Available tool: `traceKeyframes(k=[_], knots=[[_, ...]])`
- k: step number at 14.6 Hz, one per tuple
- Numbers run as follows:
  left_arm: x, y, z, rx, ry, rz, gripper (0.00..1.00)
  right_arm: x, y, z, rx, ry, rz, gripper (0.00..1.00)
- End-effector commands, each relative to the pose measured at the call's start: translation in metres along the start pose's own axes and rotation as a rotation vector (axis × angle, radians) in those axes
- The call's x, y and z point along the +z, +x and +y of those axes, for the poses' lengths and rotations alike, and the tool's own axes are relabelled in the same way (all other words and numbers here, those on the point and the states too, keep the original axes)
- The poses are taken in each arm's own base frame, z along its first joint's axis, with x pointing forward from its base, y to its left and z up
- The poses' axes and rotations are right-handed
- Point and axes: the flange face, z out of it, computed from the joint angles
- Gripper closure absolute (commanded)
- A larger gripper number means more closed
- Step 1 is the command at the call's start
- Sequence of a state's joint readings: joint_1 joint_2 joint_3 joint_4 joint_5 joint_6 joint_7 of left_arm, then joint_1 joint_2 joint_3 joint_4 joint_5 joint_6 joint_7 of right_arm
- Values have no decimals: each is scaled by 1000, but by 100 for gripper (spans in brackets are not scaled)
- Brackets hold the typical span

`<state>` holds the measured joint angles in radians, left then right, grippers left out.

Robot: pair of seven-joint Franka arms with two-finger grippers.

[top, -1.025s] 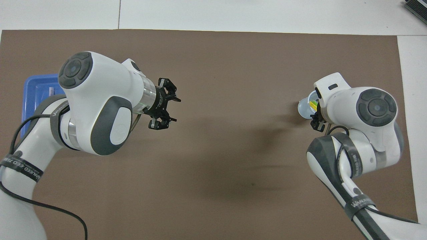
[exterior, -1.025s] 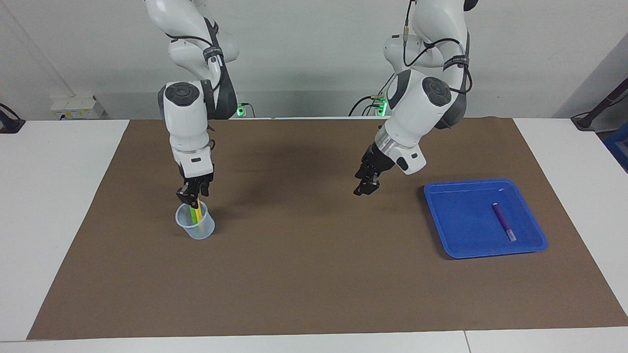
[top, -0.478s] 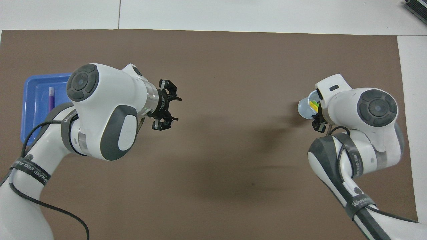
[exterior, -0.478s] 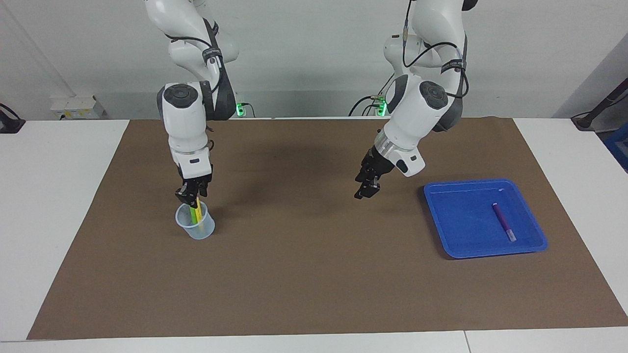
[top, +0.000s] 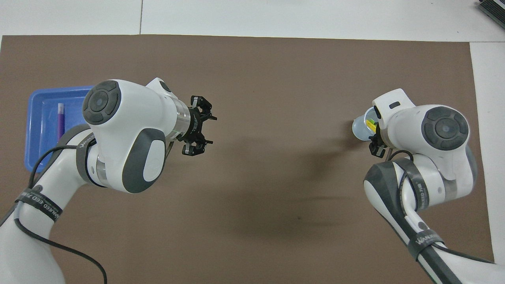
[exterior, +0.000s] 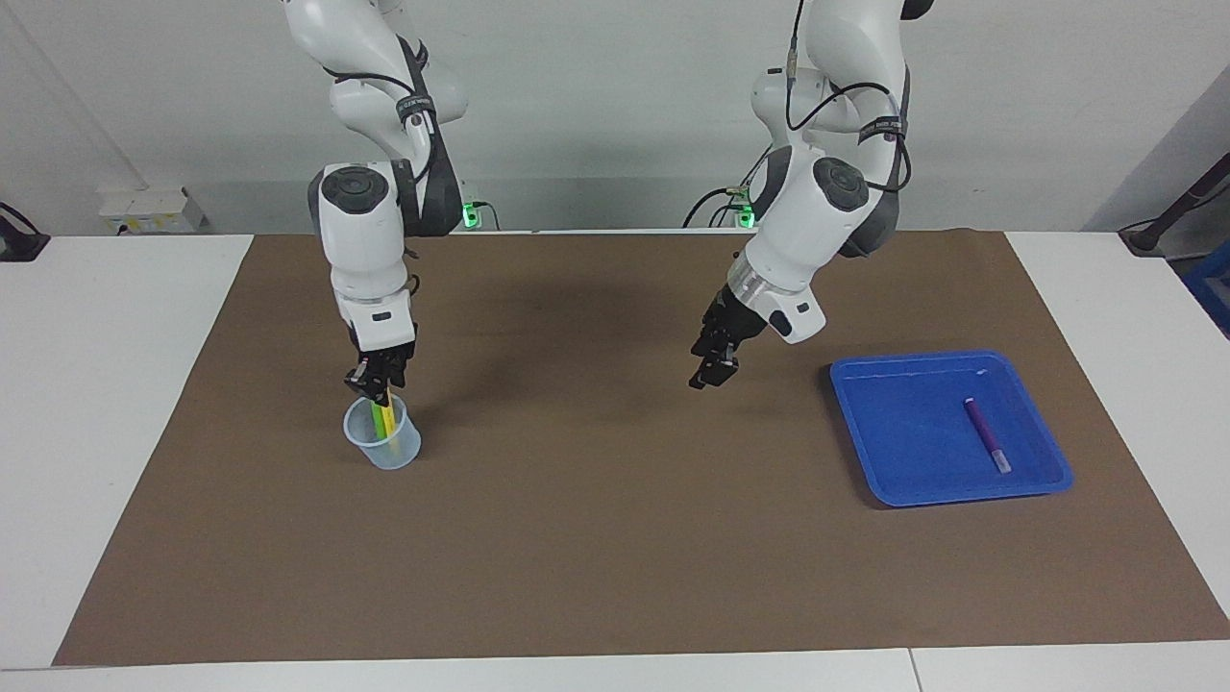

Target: Right arm passes pens to left for tray arrangement

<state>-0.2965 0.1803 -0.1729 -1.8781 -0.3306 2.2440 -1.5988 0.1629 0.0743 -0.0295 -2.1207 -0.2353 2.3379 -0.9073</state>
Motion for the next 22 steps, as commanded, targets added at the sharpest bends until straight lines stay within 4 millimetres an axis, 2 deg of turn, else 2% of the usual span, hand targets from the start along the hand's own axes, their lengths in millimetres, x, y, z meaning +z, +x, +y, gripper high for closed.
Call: traceKeyframes(k=[1,9,14,22], knots=[[-3,1,-11,-18,-18,-5,34,1,-5,-1,-15,-4,17,60],[0,4,-14,-21,-36,0,34,1,-6,-1,-16,-5,16,61],[1,5,-15,-23,-42,2,34,2,-7,0,-15,-3,15,70],[2,5,-15,-23,-47,2,34,3,-9,0,-11,-2,13,71]])
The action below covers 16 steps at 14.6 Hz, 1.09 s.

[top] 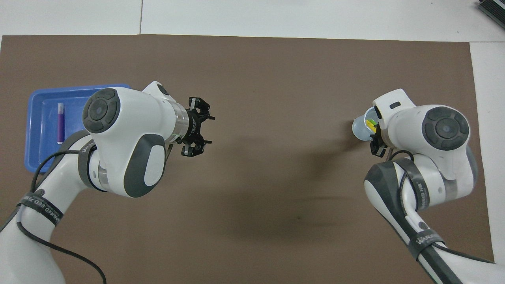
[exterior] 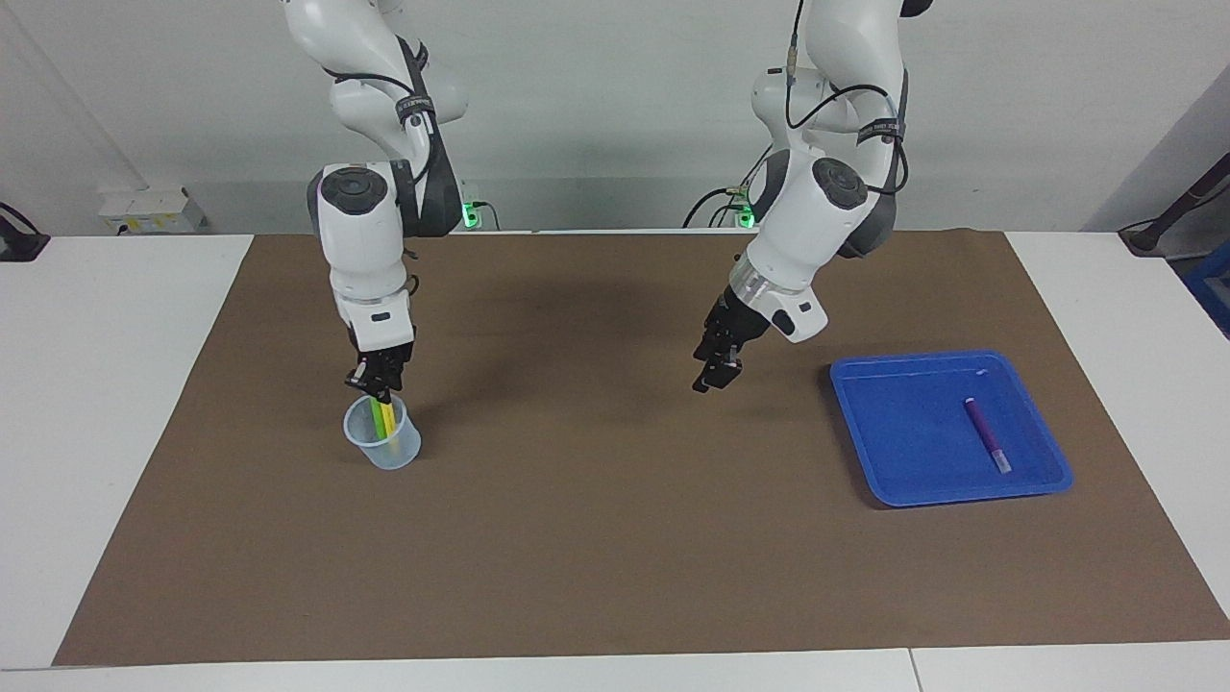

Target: Right arm passes pens to left for tray arrangement

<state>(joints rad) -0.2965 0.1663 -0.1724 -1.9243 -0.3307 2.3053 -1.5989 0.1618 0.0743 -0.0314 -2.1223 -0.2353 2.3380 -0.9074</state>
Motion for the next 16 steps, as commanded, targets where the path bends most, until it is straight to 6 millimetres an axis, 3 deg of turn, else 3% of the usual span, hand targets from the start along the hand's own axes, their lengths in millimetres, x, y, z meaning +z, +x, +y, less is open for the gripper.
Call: traceKeyframes(k=[1,5,12,16], knots=[[-4,0,-9,-15,-17,-6,34,2,-10,1,-11,-4,13,72],[-3,0,-9,-16,-20,-5,34,2,-10,1,-24,-4,13,81],[-3,0,-9,-16,-20,-5,34,-1,-9,2,-16,2,7,87],[-3,1,-9,-18,-29,-5,34,-18,-9,13,3,17,-10,89]])
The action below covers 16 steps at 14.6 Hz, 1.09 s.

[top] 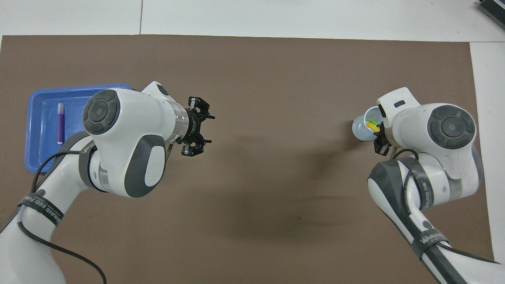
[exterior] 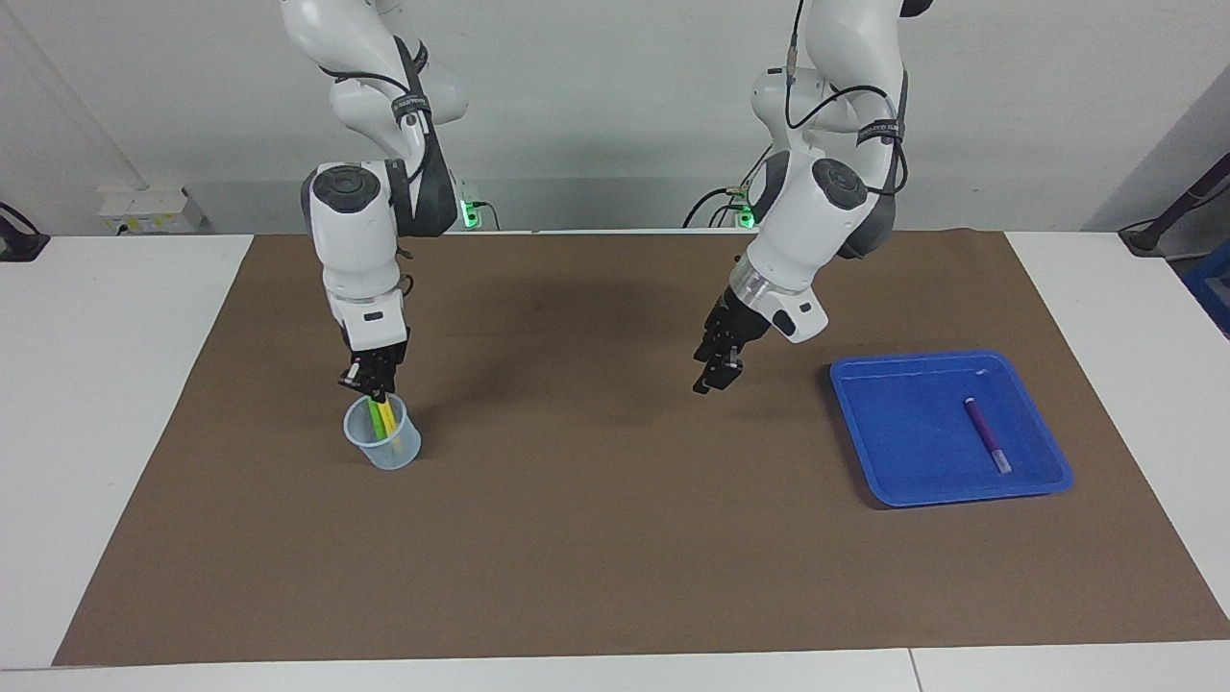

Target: Right arm passes pens to left for tray arrangement

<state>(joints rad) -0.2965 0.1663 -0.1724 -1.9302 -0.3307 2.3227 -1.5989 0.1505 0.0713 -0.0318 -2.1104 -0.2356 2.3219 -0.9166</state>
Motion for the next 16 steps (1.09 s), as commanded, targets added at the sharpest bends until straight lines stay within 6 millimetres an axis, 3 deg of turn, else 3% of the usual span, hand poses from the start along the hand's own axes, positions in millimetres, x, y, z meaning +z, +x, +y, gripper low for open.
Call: traceKeyframes(k=[1,6,10,15,16], knots=[[-4,0,-9,-16,-19,-6,34,-20,-3,10,5,25,-10,89],[-5,-6,-8,-10,-23,-9,33,-48,-11,16,31,41,-30,89],[-3,-19,-8,-15,-38,-16,32,-98,-22,31,52,69,-65,89],[-5,-22,-5,-9,-50,-18,32,-154,-41,32,122,92,-20,89],[-7,-30,-2,-3,-58,-26,31,-166,-46,36,139,100,-16,89]])
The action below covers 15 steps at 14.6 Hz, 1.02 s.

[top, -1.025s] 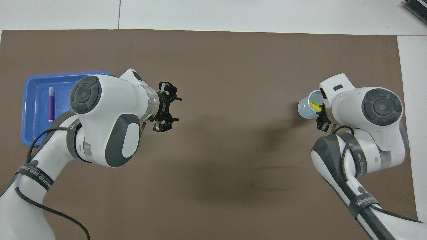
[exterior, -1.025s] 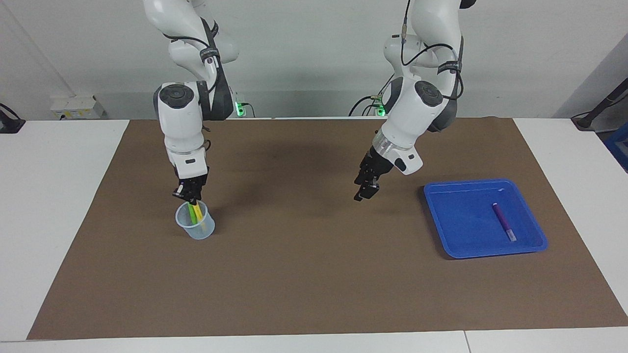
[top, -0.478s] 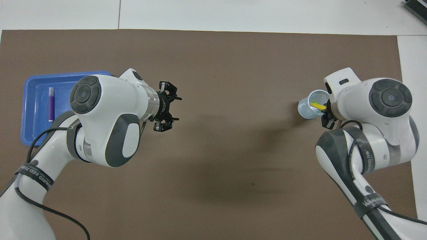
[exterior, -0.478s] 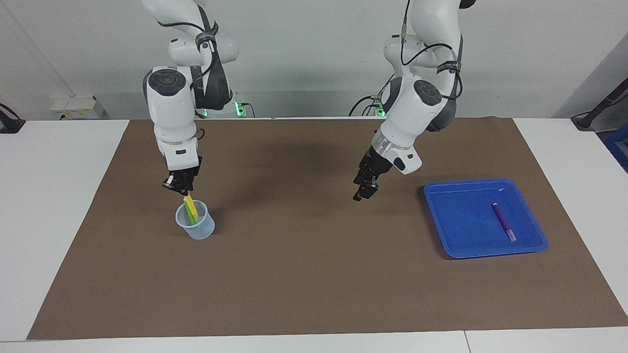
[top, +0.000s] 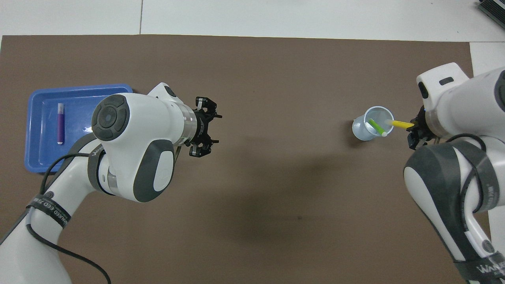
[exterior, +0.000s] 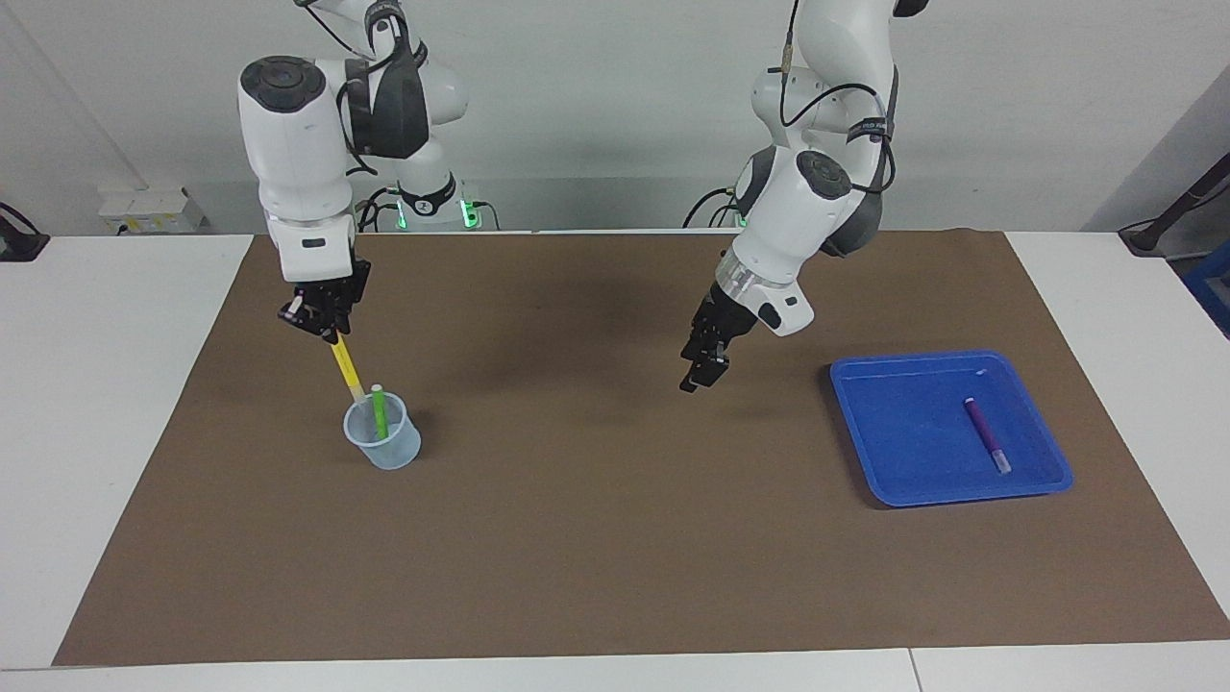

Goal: Right arm passes pens to left for tray arrangement
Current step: 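Pull the yellow pen out of the cup with the right gripper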

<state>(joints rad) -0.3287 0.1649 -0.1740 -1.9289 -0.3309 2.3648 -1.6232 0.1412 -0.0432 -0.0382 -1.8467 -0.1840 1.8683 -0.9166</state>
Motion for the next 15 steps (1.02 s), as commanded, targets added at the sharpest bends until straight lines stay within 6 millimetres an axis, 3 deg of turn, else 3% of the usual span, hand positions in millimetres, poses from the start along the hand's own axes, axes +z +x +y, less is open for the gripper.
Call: traceKeyframes(k=[1,3,7,12,15], knots=[[-8,-16,-1,-7,-25,-20,30,-37,-12,8,43,38,50,89],[-9,-20,2,-15,-58,-25,28,-51,-14,11,114,87,118,89],[-6,-28,3,-24,-81,-32,28,-58,-7,14,375,219,275,89],[-22,-44,21,-82,-118,-111,28,-50,32,12,735,395,405,89],[-22,-64,18,-82,-128,-137,28,-42,73,1,858,441,425,89]])
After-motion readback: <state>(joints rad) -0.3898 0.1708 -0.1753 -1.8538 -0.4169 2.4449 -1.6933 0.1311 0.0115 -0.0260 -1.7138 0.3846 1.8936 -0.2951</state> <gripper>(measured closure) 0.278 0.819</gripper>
